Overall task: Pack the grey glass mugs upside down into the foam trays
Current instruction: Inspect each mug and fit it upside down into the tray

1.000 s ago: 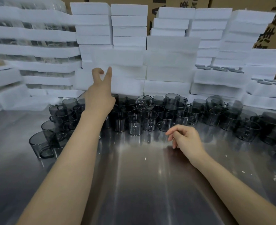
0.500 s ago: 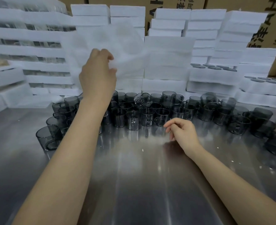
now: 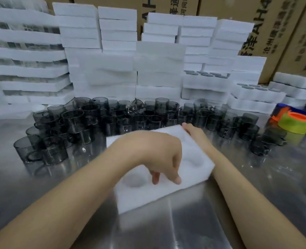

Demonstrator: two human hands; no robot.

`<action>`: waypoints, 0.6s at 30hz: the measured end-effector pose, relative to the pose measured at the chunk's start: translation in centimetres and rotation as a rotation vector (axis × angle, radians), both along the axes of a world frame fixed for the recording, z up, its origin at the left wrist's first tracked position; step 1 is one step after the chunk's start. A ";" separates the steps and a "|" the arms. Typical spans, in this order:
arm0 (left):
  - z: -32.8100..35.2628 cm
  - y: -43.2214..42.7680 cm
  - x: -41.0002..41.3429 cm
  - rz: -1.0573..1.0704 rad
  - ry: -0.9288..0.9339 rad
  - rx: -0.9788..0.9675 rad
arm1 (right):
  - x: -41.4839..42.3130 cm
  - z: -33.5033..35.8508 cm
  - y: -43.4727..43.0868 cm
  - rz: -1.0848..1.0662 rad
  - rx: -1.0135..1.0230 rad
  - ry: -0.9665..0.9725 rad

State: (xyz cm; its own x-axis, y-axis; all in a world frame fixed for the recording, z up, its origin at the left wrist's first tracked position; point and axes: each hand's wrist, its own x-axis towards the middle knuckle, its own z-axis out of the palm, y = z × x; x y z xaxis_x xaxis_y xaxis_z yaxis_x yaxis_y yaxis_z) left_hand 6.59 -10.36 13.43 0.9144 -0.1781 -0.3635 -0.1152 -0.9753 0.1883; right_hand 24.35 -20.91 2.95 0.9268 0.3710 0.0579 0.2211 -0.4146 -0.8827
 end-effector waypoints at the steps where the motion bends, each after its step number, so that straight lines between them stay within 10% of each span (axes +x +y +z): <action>1: 0.2 0.7 0.5 0.023 -0.056 -0.059 | 0.0 -0.1 -0.2 0.017 0.125 0.128; 5: 0.6 5.3 2.1 0.214 -0.401 0.106 | 0.4 -0.8 -1.4 0.215 0.165 0.130; 11: -1.2 9.3 3.6 0.451 0.152 0.180 | 0.5 -0.8 -1.8 0.339 0.100 0.032; 18: -4.4 12.8 6.0 0.540 -0.399 0.052 | 1.0 -2.1 0.5 0.043 0.241 -0.131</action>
State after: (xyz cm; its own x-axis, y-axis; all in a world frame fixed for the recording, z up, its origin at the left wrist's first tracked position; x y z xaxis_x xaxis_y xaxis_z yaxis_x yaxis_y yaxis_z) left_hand 12.63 2.49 9.06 0.9362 0.3505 0.0252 0.3403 -0.9223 0.1834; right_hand 25.31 -20.40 0.83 0.8891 0.3713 0.2676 0.3528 -0.1838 -0.9175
